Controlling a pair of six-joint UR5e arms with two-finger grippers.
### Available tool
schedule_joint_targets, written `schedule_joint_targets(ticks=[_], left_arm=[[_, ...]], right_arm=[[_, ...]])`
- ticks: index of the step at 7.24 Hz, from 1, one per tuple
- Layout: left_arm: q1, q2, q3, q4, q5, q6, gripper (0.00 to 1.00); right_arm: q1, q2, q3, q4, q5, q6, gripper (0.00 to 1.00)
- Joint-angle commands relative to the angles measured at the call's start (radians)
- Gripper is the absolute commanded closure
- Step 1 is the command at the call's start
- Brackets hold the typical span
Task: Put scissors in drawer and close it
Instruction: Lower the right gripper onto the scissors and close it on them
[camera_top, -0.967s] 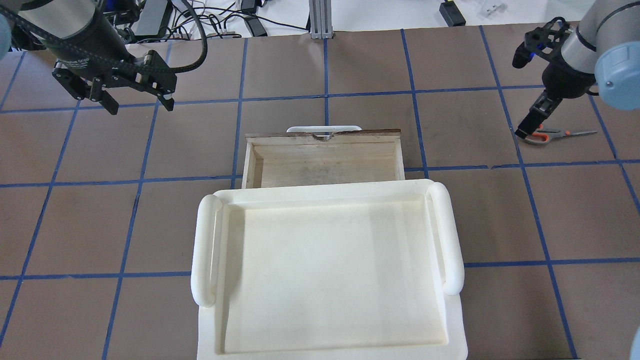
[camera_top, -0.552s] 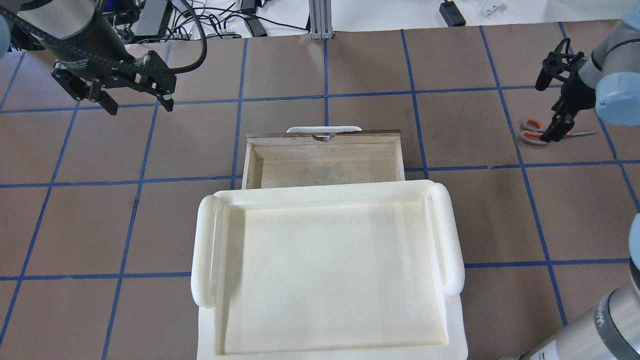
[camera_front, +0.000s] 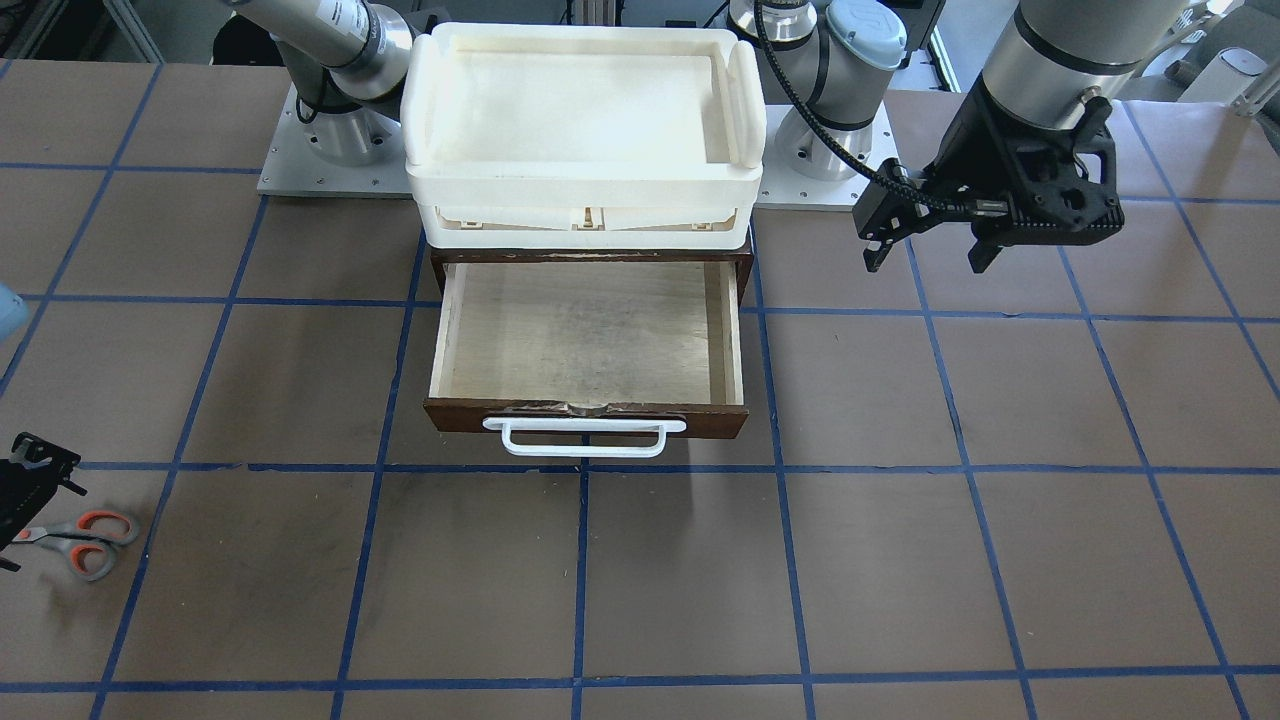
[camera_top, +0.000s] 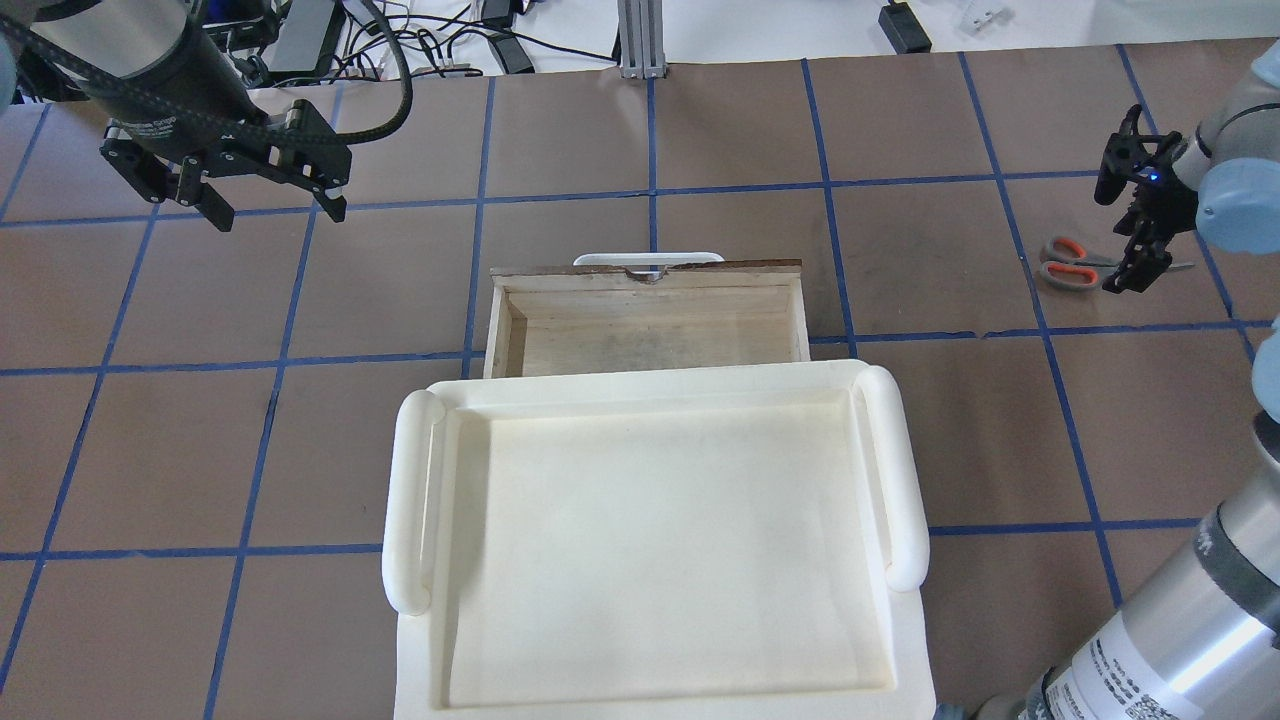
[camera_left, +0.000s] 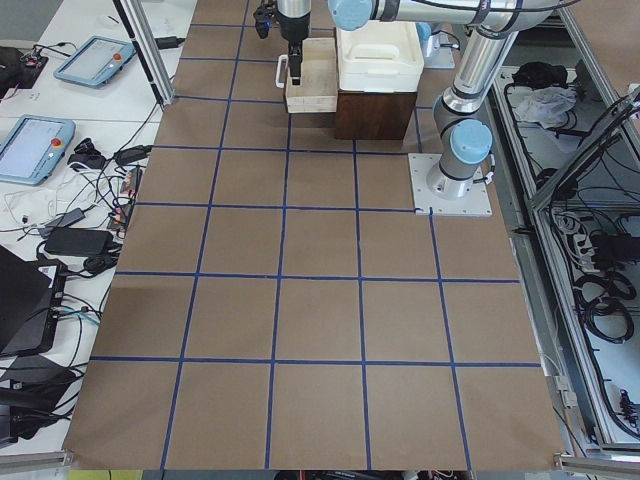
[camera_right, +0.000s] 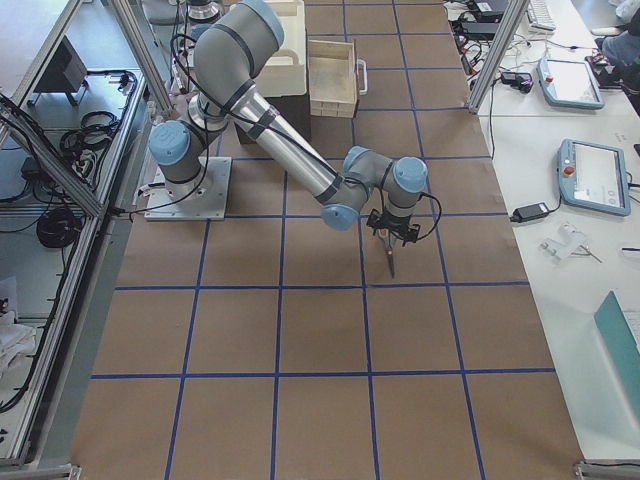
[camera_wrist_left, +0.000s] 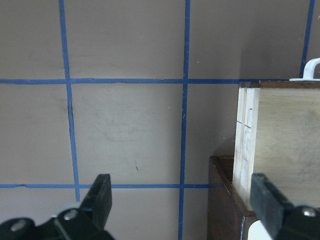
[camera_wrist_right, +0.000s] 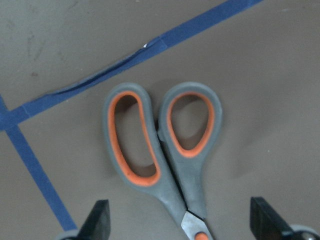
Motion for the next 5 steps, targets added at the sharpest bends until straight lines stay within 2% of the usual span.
schedule_joint_targets(ticks=[1, 4, 5], left_arm=[[0.000, -0.002, -0.001, 0.001, 0.001, -0.025, 0.00], [0.003, 0.001, -0.001, 0.001, 0.000, -0.016, 0.00], [0.005, 0.001, -0.001, -0.001, -0.003, -0.012, 0.00]], right_arm=[[-0.002, 0.011, -0.002, 0.004, -0.009, -0.084, 0.04], [-0.002, 0.020, -0.003, 0.003, 0.002, -0.264, 0.08], [-0.002, 0.028, -0.008, 0.003, 0.002, -0.267, 0.10]])
